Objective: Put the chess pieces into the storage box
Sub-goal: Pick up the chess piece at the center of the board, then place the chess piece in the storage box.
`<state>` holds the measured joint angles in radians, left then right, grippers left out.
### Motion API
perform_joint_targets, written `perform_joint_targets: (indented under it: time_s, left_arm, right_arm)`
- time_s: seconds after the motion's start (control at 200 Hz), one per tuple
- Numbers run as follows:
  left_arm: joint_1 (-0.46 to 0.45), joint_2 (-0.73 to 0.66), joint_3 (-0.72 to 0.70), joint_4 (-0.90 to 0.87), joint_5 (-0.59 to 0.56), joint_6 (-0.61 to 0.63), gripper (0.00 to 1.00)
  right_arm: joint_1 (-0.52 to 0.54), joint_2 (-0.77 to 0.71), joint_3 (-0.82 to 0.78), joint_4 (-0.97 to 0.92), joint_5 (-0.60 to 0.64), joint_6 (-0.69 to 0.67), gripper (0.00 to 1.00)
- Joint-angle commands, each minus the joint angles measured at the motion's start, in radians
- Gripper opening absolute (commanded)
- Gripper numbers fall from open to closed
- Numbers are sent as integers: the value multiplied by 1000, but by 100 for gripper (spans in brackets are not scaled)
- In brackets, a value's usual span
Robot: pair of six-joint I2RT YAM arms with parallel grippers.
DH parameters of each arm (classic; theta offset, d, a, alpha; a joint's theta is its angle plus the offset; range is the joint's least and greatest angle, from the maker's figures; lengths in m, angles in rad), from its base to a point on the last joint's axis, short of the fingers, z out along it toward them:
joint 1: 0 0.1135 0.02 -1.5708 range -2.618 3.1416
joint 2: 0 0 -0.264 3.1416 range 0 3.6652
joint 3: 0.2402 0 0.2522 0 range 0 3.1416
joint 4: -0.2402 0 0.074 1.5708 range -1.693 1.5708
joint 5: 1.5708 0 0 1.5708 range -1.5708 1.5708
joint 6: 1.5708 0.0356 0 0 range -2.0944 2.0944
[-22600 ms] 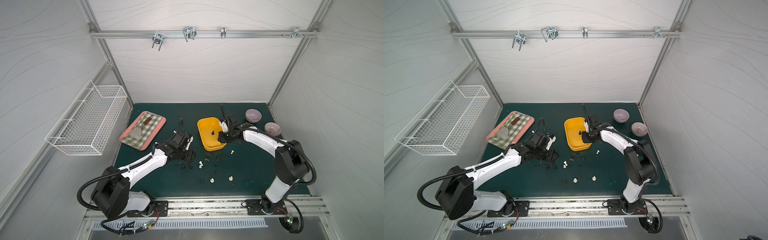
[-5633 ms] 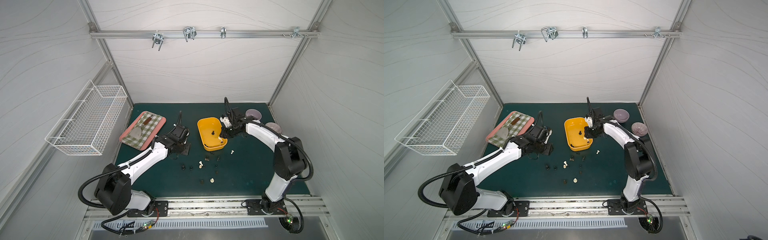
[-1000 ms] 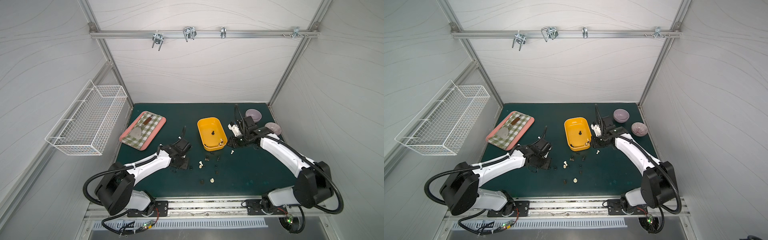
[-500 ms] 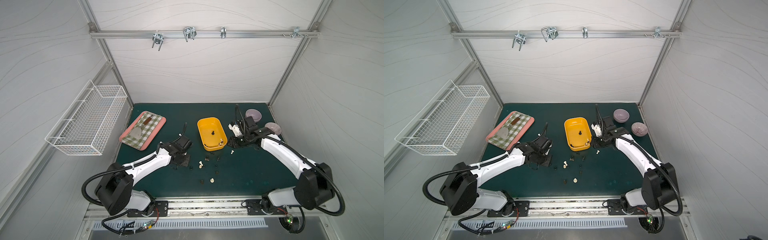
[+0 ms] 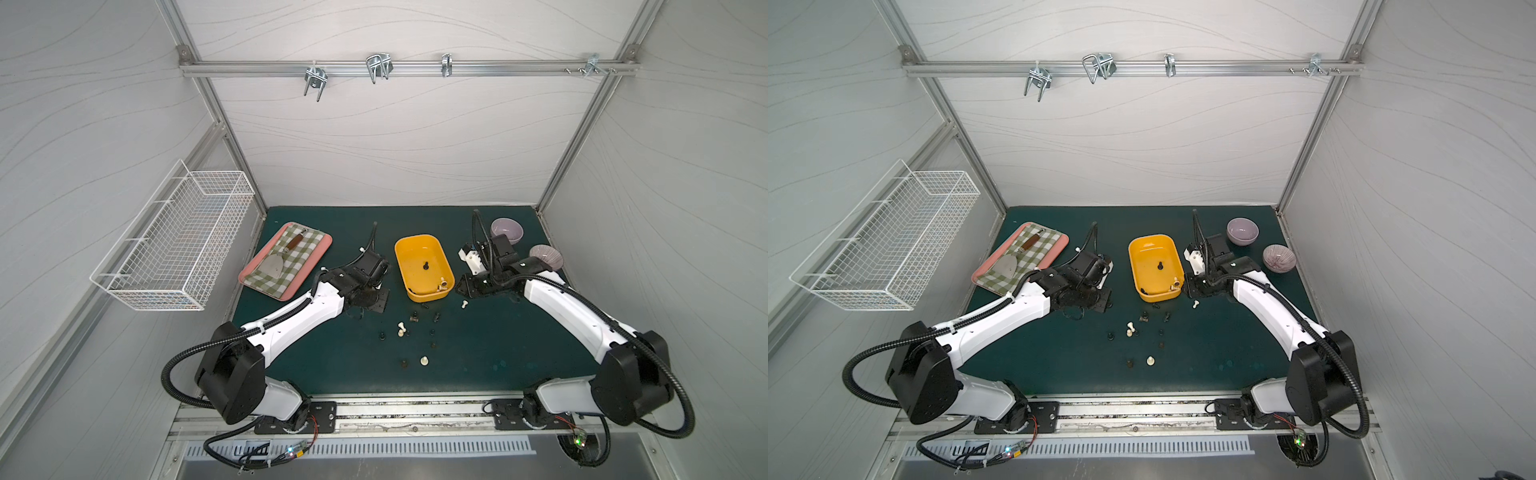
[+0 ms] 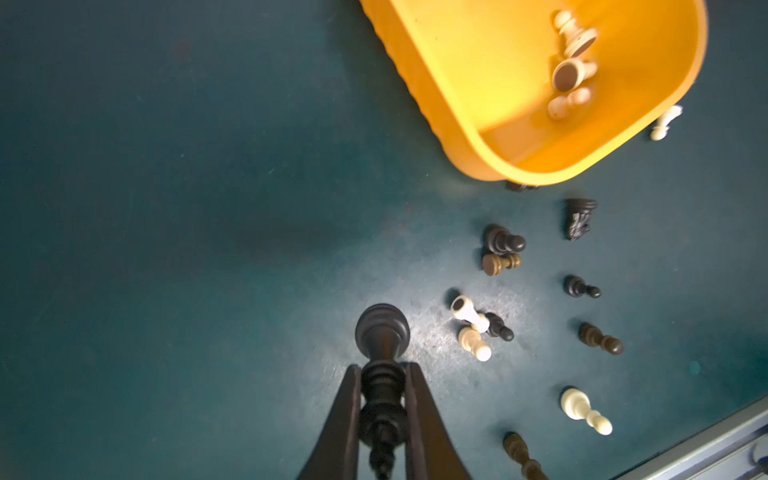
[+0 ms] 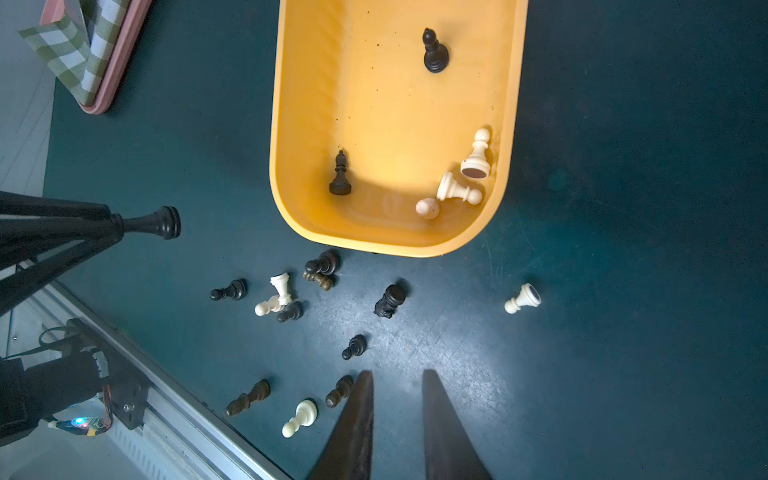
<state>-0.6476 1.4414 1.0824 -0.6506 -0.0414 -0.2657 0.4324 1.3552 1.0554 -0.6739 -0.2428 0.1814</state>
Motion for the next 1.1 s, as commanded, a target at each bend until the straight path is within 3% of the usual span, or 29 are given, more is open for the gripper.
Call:
perform_joint_targets:
  time_s: [0.0,0.495,1.095]
  left_arm:
    - [10,48,94,-7,15,39,14]
    - [11,239,349,4,105,67,13]
    - [2,352,476,6,140,94,13]
  right_arm:
    - [-4,-48,-26,-23,8,14,24]
    - [-6,-134,-84,-52,29,44,23]
    - [-6,-146,-93,-55,30,50,24]
